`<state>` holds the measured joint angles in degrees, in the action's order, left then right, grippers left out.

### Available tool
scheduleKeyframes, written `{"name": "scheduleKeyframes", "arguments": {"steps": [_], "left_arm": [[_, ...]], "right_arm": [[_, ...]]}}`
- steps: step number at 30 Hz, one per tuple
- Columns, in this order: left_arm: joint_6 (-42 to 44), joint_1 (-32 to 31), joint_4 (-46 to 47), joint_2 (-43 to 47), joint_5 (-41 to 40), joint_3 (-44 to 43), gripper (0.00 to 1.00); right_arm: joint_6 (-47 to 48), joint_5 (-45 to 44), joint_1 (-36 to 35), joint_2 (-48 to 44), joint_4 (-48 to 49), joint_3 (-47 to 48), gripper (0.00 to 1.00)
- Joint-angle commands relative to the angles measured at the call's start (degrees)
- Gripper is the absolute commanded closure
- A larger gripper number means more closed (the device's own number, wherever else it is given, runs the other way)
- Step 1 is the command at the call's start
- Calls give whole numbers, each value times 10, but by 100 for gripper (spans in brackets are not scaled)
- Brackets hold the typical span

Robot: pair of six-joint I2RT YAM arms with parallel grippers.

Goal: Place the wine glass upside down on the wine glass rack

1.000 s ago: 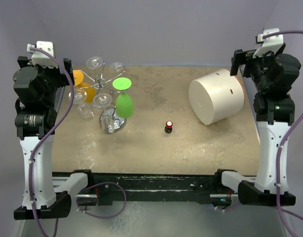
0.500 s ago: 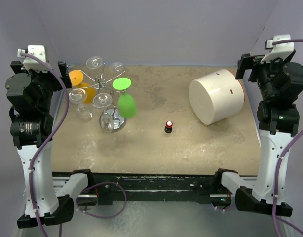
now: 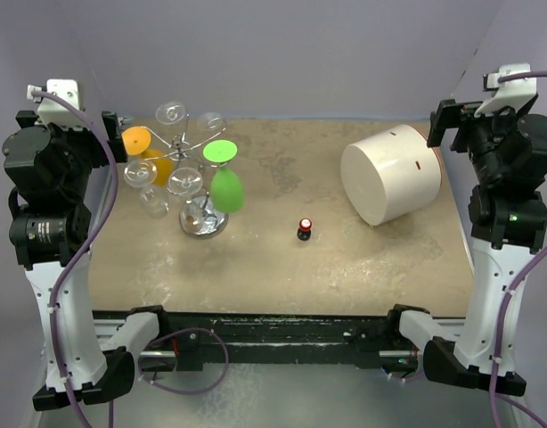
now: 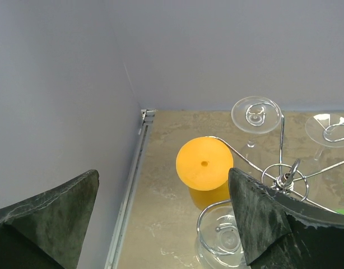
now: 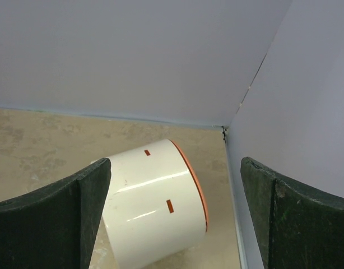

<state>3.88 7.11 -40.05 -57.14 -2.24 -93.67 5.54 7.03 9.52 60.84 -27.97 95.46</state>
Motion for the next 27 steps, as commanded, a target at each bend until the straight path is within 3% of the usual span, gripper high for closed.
{"name": "scheduleKeyframes", "arguments": {"steps": [1,27], "left_arm": [[2,6,-9,-10,16,-40,1],[-4,17,12,1,41,0,1]], "right_arm": [[9,8,6,1,-13,40,0],[20,74,15,1,8,6,0]]}}
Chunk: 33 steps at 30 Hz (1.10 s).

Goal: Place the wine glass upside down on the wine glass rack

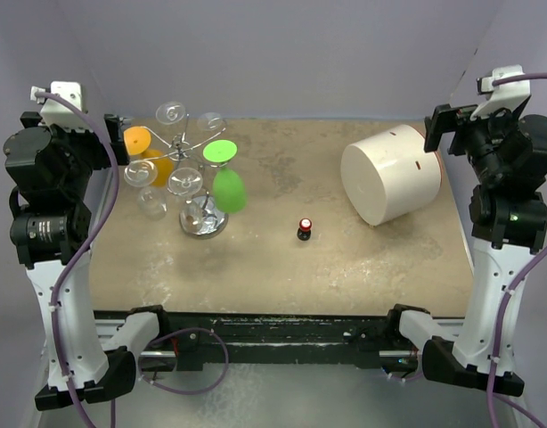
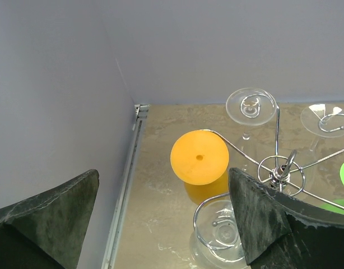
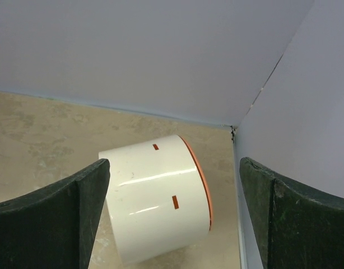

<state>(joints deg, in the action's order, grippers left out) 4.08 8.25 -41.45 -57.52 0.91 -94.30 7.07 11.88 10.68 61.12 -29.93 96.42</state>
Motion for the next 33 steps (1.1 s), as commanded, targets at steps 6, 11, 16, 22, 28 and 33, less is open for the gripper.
{"name": "scheduleKeyframes", "arguments": {"steps": [6,11,16,22,28,33], "left_arm": [[-9,5,30,5,8,13,1],[-12,5,30,4,3,12,1],[-11,5,27,12,16,18,1],[-14,5,25,12,18,16,1],[-15,1,21,10,19,9,1],[-12,-3,18,10,16,6,1]], "right_arm": [[6,37,5,0,25,-1,0],[7,36,5,-4,22,-1,0],[8,41,6,-7,22,-3,0],[6,54,11,-5,22,-4,0],[-3,78,21,-1,24,-2,0],[0,79,22,-8,24,-9,0]]}}
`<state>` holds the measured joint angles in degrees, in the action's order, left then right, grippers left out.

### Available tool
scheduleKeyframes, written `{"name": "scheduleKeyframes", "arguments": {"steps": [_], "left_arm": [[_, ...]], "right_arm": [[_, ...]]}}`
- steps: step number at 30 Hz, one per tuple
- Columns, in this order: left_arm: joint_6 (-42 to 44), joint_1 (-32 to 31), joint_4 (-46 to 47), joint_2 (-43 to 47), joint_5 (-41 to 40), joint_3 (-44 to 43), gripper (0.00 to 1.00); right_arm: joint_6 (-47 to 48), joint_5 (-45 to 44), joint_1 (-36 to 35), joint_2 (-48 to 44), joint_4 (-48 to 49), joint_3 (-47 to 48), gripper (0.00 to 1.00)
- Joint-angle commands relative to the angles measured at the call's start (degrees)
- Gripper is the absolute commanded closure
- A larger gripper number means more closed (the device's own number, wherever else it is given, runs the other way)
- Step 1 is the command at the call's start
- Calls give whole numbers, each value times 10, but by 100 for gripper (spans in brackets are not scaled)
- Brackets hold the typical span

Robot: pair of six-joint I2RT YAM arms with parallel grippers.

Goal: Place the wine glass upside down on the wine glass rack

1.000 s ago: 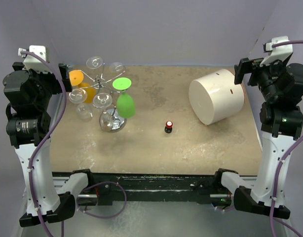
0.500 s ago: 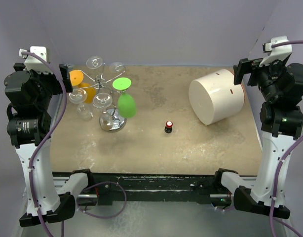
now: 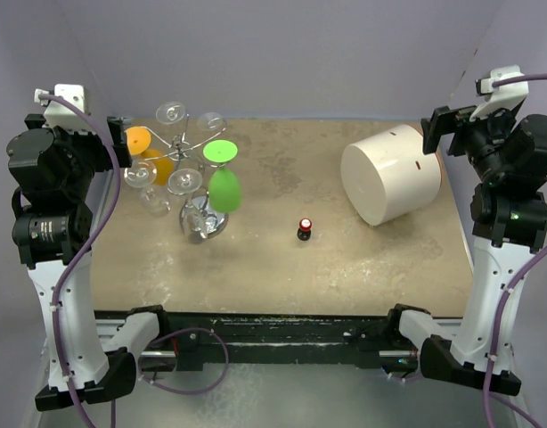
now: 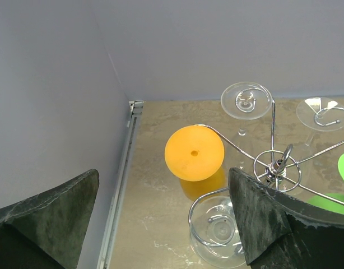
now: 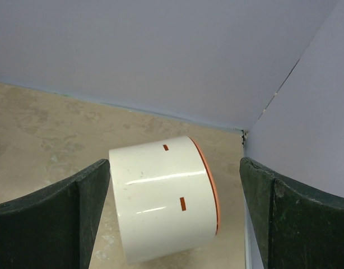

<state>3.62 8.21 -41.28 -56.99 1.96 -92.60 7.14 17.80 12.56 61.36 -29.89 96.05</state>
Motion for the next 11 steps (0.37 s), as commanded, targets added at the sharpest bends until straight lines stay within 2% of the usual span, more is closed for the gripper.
{"name": "scheduleKeyframes", "arguments": {"steps": [1,11], "left_arm": [[-6,-2,16,5,5,-11,1],[-2,-3,7,-4,3,-26,1]], "right_arm": [[0,20,4,-10,23,-4,0],[3,22,5,-11,16,-1,0]]}}
